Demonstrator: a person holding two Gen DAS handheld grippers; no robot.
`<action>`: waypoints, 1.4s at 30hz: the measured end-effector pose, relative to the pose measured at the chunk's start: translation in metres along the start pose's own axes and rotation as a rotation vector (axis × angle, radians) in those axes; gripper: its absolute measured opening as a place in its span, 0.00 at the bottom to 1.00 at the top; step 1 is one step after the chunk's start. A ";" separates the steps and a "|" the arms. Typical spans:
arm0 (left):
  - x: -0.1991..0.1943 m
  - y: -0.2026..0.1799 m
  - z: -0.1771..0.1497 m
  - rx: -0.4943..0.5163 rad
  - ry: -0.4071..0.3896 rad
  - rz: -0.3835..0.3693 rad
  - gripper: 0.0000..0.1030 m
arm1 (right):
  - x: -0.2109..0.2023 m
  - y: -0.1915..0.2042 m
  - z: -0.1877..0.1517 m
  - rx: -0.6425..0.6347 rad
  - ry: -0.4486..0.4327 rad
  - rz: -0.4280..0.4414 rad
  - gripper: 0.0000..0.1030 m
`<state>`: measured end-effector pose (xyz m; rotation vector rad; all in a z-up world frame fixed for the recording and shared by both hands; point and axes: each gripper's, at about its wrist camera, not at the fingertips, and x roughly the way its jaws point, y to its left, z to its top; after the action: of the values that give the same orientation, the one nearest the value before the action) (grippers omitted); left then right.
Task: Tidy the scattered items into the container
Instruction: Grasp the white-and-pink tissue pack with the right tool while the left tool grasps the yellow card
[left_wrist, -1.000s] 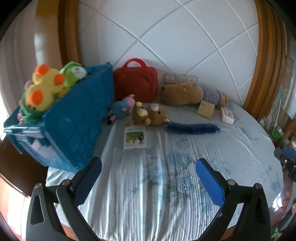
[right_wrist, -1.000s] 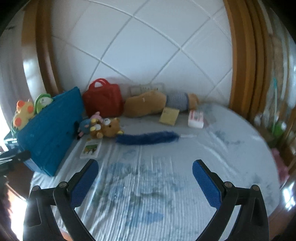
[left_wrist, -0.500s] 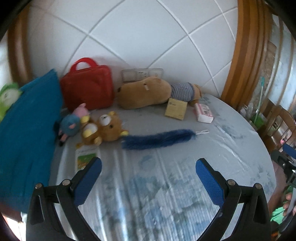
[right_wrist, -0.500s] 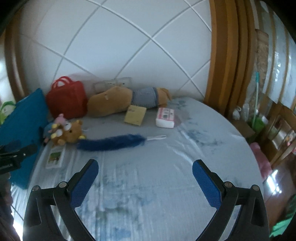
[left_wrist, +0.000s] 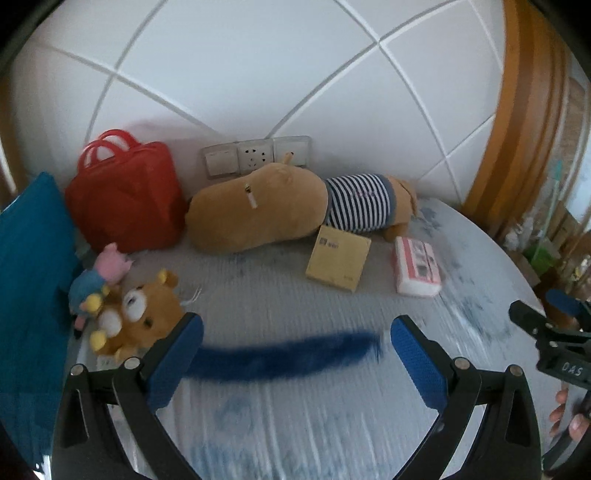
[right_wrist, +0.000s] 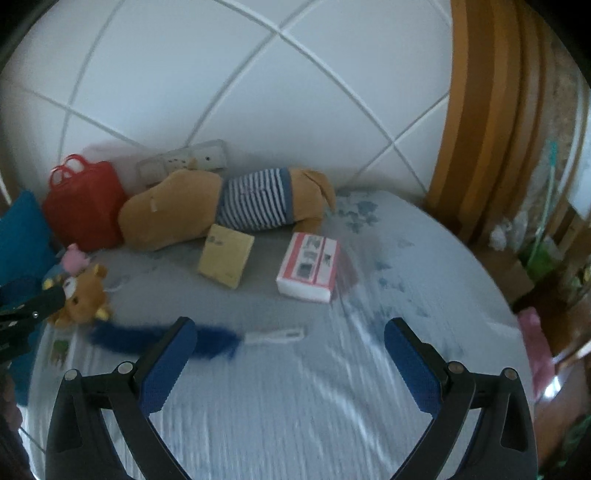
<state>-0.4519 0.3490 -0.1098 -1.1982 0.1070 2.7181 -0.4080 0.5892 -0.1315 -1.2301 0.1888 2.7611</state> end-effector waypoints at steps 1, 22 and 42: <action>0.013 -0.005 0.007 0.004 0.010 0.007 1.00 | 0.014 -0.005 0.007 0.008 0.010 0.004 1.00; 0.220 -0.032 0.041 0.055 0.140 0.041 1.00 | 0.275 -0.023 0.017 0.024 0.204 -0.087 1.00; 0.305 -0.116 0.025 0.048 0.132 0.145 0.62 | 0.281 -0.063 0.003 -0.016 0.182 0.065 0.90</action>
<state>-0.6518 0.5047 -0.3178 -1.4071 0.2840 2.7370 -0.5877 0.6664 -0.3429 -1.5059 0.2263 2.7077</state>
